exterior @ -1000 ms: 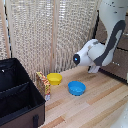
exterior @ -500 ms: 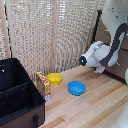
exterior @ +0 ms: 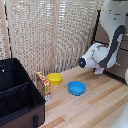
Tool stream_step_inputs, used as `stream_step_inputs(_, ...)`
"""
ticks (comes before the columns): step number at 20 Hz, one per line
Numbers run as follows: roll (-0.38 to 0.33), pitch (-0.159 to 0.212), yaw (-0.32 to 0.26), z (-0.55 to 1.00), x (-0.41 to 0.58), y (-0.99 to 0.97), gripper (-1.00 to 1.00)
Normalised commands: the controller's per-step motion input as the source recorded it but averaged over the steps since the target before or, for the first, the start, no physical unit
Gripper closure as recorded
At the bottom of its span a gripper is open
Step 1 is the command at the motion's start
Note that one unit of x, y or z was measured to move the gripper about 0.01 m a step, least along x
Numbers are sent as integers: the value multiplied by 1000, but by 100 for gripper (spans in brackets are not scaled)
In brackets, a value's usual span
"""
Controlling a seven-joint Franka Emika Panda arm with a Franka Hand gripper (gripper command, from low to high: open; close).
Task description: Move your gripper towards the bottom drawer handle. Grasp the handle gently with your gripper. Apply gentle outward force to slide the bottom drawer open.
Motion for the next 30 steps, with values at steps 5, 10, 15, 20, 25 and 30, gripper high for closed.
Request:
stream_step_inputs(5, 0, 41, -87, 54, 254, 223, 100)
stream_step_inputs(10, 1, 45, -155, 139, 373, 433, 100)
stream_step_inputs(15, 9, 27, -113, 109, 255, 718, 100)
stream_step_inputs(20, 0, 17, -66, 0, 214, 904, 100)
stream_step_inputs(25, -8, 8, -63, -5, 190, 926, 100)
stream_step_inputs(30, -16, 13, -45, 0, 184, 717, 100)
